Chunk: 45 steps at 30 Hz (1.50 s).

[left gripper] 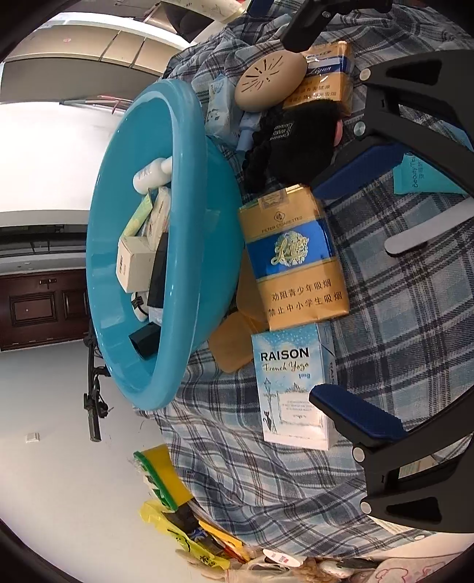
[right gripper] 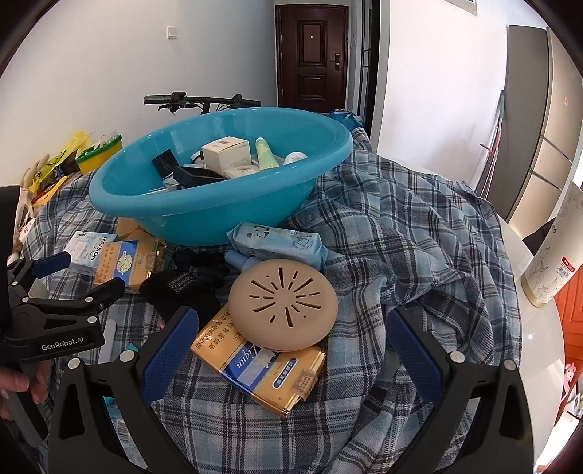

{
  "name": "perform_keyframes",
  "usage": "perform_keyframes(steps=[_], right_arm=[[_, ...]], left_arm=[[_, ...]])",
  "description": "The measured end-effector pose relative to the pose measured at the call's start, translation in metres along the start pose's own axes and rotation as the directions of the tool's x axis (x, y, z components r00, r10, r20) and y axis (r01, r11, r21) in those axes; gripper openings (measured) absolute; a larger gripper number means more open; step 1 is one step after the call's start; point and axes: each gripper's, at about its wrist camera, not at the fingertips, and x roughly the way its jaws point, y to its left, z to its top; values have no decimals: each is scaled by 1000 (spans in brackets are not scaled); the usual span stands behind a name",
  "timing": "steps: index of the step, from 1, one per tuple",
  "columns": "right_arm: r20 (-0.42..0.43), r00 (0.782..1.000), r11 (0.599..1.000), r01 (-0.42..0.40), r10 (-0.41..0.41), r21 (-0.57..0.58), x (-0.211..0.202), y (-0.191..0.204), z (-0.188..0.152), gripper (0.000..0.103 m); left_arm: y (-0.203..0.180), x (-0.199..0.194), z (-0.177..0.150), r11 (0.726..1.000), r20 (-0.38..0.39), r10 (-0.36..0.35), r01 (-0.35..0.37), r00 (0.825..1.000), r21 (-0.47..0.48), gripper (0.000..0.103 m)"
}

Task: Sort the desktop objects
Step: 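Grasp the brown paper-wrapped bar with the left tool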

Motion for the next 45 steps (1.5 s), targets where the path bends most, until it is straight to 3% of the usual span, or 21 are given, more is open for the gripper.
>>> perform_keyframes(steps=[5, 8, 10, 12, 16, 18, 22, 24, 26, 29, 34, 42, 45], right_arm=[[-3, 1000, 1000, -1, 1, 0, 0, -2, 0, 103], [-4, 1000, 1000, 2, -2, -1, -1, -3, 0, 103], [-5, 1000, 1000, 3, -3, 1, -3, -6, -1, 103], [1, 1000, 1000, 1, -1, 9, -7, -9, -2, 103], [15, 1000, 1000, -2, 1, 23, -13, -15, -3, 103], [19, 1000, 1000, -2, 1, 31, -14, -17, -3, 103], [16, 1000, 999, -2, 2, 42, -12, -19, -3, 103], [12, 1000, 999, -9, 8, 46, -10, -19, -3, 103], [7, 1000, 999, -13, 13, 44, -8, -17, -4, 103], [2, 1000, 999, -20, 20, 35, -7, -14, -6, 103], [2, 1000, 999, -21, 21, 43, -7, -17, -8, 103], [-3, 1000, 998, -18, 18, 60, -7, -24, -11, 103], [-5, 1000, 998, -12, 13, 65, -8, -27, -12, 103]], left_arm=[[-3, 13, 2, 1000, -21, -12, 12, 1000, 2, 102], [-9, 12, 2, 999, -3, -11, 12, 1000, 45, 89], [-12, 12, 1, 998, -1, -12, 12, 1000, 63, 86], [-11, 12, 1, 998, 4, -8, 8, 1000, 63, 75], [-2, 8, 3, 999, 5, -39, 39, 999, 27, 39], [5, 8, 4, 998, -6, -66, 66, 998, 1, 33], [14, 10, 2, 995, -25, -98, 98, 995, -26, 33], [15, 11, 3, 993, -30, -114, 113, 993, -32, 41], [14, 13, 4, 989, -43, -140, 138, 989, -45, 85], [8, 7, 7, 983, -4, -178, 177, 984, -47, 87], [-12, 13, 16, 991, -29, -136, 137, 990, 9, 87], [-19, 38, 33, 991, -66, -135, 133, 989, -30, 87], [-13, 44, 31, 983, -79, -175, 170, 981, -68, 87]])
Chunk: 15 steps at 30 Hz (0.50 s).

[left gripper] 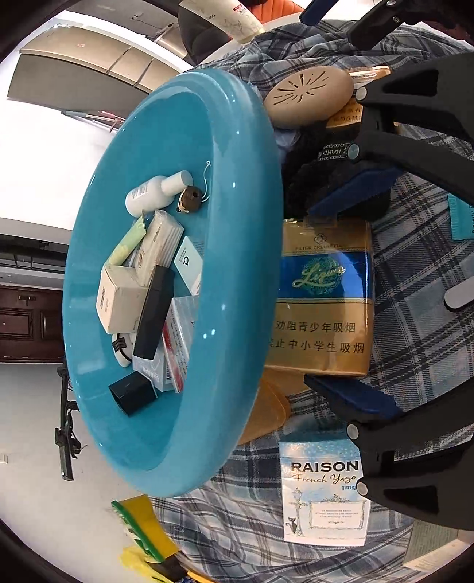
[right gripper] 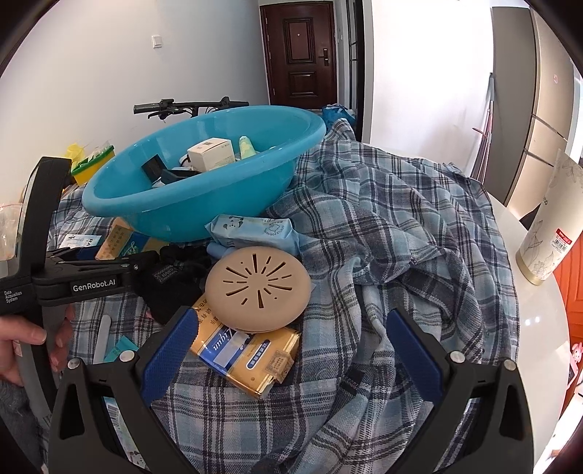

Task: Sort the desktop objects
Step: 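Grasp the brown paper-wrapped bar with the left tool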

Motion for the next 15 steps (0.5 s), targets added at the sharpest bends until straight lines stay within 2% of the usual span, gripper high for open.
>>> perform_keyframes(steps=[1, 3, 4, 5, 8, 11, 15], right_arm=[[0, 1000, 1000, 1, -1, 1, 0, -1, 0, 103], [0, 1000, 1000, 5, -5, 5, 0, -3, 0, 103], [1, 1000, 1000, 6, -6, 8, 0, -3, 0, 103], [2, 1000, 1000, 6, -6, 10, 0, -4, 0, 103], [3, 1000, 1000, 0, 0, 15, 1, -2, 0, 103], [-3, 1000, 1000, -8, 8, 7, 3, 3, -1, 103], [-10, 1000, 1000, -18, 18, -6, 6, 11, -3, 103]], left_arm=[[3, -1, -1, 1000, 1, -18, 18, 1000, -17, 86], [9, -7, -4, 999, 12, -41, 41, 999, -34, 74], [11, -10, -6, 999, 19, -35, 36, 999, -36, 64], [15, -14, -8, 998, 30, -40, 42, 999, -42, 58], [26, -29, -12, 993, 55, -83, 88, 995, -78, 45], [31, -43, -15, 989, 69, -118, 123, 991, -81, 37], [21, -60, -16, 986, 79, -161, 164, 984, -35, 34]])
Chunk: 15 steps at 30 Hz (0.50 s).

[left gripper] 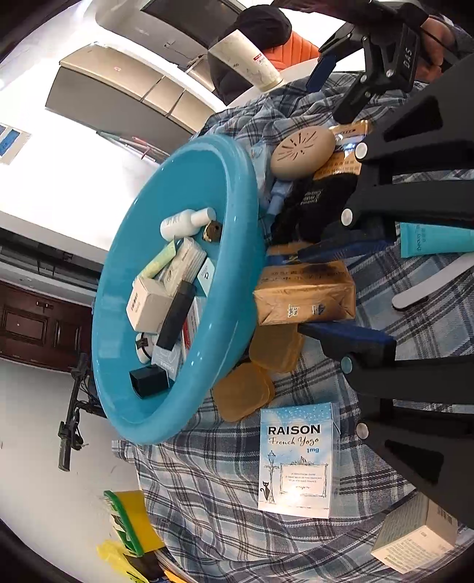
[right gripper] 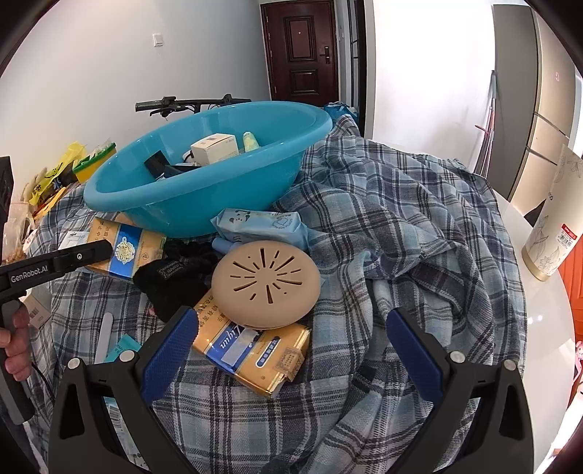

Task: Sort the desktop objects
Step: 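Grasp the brown paper-wrapped bar with the left tool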

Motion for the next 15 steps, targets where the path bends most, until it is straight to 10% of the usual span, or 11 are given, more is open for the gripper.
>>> perform_keyframes(steps=[4, 15], right_arm=[[-2, 1000, 1000, -3, 3, -7, 0, 2, -1, 103], [-3, 1000, 999, 25, -25, 23, -5, -15, -6, 103]], left_arm=[[-20, -2, -4, 997, -23, -68, 68, 997, 32, 34], [-21, 23, 0, 999, -10, 34, -34, 999, 24, 28]])
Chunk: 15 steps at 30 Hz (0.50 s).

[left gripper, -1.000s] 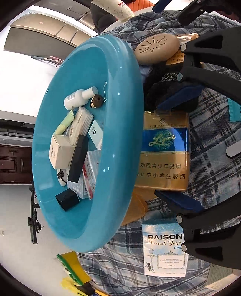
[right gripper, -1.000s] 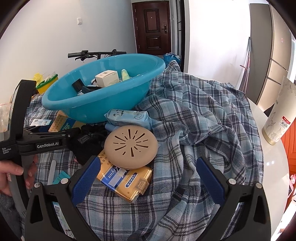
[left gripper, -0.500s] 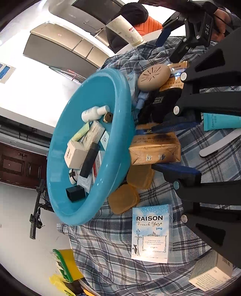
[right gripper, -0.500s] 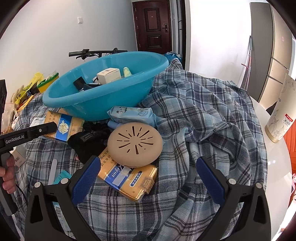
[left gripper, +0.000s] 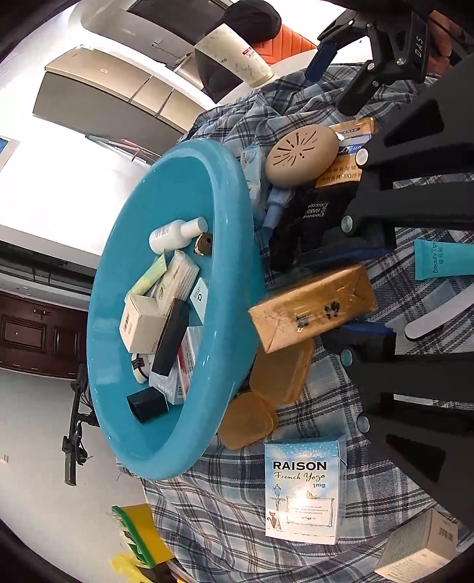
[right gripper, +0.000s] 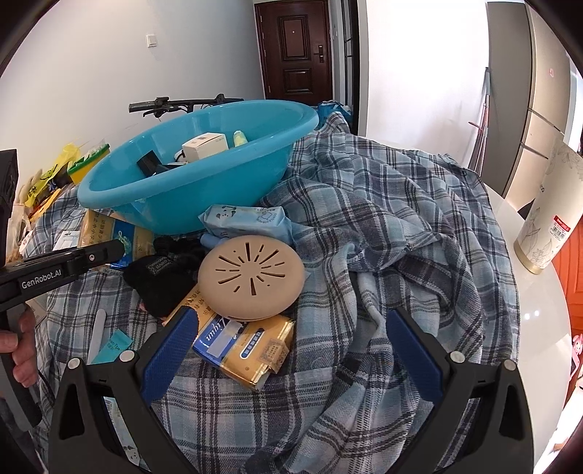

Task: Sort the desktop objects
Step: 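Grasp the brown paper-wrapped bar with the left tool, then grasp the beige round perforated disc with the right tool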

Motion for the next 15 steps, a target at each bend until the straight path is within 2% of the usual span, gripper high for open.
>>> perform_keyframes(steps=[5, 9, 15], right_arm=[[-5, 1000, 1000, -5, 5, -10, -1, -1, -3, 103], [-7, 1000, 1000, -12, 12, -25, -1, 4, -2, 103], [1, 1000, 998, -31, 32, -56, 0, 15, 10, 103]], left_arm=[[-2, -6, -4, 1000, 24, 18, -19, 1000, 18, 25], [-8, -23, -7, 996, 64, 53, -57, 997, 64, 24], [-6, -53, -10, 994, 117, 58, -68, 991, 80, 23]])
